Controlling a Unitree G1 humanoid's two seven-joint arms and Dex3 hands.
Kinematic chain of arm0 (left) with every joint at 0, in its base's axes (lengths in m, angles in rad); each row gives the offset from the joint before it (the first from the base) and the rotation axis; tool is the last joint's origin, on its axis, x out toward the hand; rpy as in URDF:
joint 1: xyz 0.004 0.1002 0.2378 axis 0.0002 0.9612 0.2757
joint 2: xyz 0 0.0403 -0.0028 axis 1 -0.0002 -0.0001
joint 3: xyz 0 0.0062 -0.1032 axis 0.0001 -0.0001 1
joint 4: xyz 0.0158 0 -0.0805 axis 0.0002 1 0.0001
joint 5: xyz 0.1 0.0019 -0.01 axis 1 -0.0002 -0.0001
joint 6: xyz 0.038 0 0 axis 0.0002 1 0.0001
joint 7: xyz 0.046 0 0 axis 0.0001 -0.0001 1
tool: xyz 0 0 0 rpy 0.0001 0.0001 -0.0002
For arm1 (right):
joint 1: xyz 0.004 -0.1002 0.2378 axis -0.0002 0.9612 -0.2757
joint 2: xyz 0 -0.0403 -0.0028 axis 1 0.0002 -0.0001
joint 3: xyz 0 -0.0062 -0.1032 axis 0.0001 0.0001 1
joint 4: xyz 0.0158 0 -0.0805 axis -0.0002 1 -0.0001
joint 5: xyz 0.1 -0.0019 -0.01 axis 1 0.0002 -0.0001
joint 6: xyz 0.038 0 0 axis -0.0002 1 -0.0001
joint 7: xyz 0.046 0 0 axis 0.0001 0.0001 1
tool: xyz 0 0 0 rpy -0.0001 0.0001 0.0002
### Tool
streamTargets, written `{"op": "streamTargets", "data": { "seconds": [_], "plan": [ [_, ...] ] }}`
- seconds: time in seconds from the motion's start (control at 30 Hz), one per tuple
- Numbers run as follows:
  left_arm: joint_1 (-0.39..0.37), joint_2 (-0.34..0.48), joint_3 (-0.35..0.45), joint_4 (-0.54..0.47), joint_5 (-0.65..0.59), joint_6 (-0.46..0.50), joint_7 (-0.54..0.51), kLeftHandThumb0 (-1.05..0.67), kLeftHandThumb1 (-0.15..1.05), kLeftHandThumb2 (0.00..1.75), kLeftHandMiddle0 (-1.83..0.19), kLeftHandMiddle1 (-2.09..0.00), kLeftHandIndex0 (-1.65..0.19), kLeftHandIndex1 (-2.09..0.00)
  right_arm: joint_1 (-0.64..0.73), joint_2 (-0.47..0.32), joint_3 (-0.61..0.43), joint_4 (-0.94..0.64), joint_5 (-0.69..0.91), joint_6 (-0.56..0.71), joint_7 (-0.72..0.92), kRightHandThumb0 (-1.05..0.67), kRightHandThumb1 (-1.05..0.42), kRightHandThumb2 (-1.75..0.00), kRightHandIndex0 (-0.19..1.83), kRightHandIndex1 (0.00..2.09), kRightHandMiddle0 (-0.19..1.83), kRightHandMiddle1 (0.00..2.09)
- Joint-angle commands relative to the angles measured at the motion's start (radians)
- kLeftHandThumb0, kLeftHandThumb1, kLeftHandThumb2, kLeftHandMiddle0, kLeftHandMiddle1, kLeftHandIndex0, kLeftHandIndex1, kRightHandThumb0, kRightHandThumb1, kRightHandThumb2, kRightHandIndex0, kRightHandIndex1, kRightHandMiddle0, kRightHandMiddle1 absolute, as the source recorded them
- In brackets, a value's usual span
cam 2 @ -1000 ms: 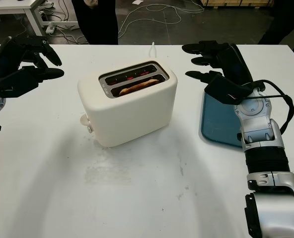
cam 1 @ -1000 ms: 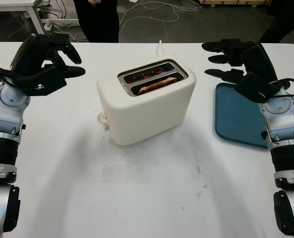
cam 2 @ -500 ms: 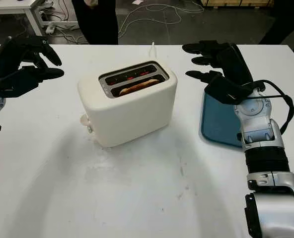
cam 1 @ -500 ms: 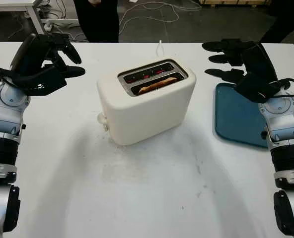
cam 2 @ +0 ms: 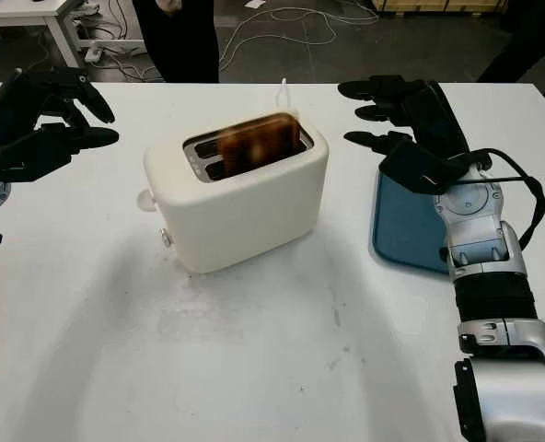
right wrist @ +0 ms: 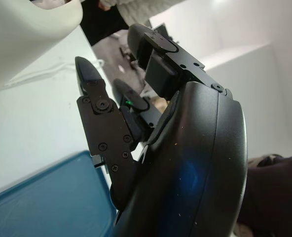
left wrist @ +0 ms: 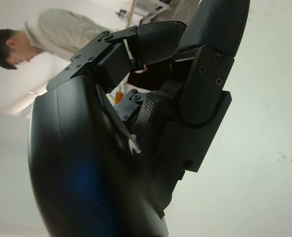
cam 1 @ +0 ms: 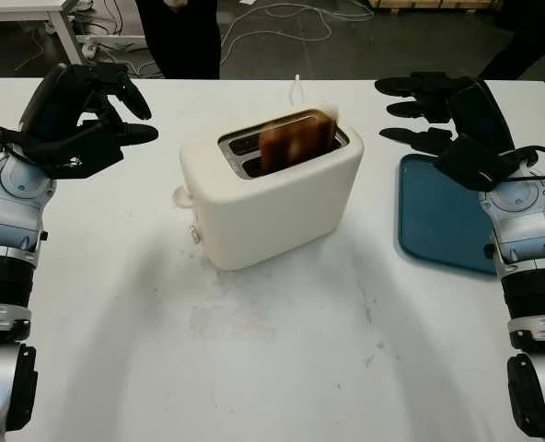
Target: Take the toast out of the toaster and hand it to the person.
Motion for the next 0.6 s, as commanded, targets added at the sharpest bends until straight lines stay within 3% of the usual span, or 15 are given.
{"op": "streamTargets", "data": {
  "seconds": [0.0, 0.37, 0.57],
  "plan": [
    [-0.001, 0.005, 0.004, 0.004, -0.006, -0.006, 0.001, -1.05, 0.88, 0.0, -0.96, -1.19, -0.82, -1.22, -0.004, 0.006, -0.003, -0.002, 0.007, -0.013, -0.005, -0.24, -0.82, 0.0, 0.92, 0.0, 0.82, 0.0],
    [0.001, 0.002, 0.003, -0.007, 0.0, 0.013, 0.006, -1.05, 0.88, 0.01, -0.96, -1.21, -0.83, -1.22, -0.011, 0.004, -0.004, -0.004, 0.014, -0.013, 0.005, -0.21, -0.81, 0.0, 0.91, 0.0, 0.81, 0.0],
    [0.001, 0.004, 0.005, 0.007, -0.004, -0.005, 0.007, -1.05, 0.88, 0.0, -0.96, -1.2, -0.83, -1.22, -0.073, -0.006, -0.007, 0.004, 0.013, -0.055, 0.004, -0.18, -0.72, 0.0, 0.94, 0.02, 0.84, 0.02]
  ]
}}
